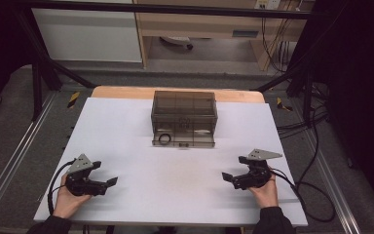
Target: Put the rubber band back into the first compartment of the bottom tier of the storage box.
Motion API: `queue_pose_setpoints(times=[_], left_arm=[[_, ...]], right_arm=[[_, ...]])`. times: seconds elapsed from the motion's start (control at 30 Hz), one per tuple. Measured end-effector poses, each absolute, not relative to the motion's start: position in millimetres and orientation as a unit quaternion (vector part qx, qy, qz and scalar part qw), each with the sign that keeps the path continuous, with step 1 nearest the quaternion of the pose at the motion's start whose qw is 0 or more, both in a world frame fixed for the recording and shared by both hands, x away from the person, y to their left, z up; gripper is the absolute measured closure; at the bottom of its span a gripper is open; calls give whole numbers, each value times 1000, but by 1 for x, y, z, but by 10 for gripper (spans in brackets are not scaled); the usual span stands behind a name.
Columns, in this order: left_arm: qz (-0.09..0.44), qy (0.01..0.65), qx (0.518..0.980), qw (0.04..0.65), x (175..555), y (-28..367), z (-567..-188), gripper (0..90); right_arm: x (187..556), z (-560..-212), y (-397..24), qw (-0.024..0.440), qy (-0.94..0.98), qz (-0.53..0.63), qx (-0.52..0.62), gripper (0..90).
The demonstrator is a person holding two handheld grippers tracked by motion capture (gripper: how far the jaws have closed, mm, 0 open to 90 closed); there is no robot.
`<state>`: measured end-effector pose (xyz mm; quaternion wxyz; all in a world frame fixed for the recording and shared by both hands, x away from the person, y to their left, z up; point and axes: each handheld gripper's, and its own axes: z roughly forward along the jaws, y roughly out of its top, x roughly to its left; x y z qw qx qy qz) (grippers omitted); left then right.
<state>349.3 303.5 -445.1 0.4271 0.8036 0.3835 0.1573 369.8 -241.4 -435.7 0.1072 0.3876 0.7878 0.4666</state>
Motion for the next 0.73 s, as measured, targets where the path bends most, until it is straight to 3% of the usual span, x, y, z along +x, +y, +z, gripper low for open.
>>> queue_pose_setpoints(times=[0.73], left_arm=[[154,379,807,426,348,302,-446,56]], right_arm=[[359,-447,-265,102,790,468,383,3]])
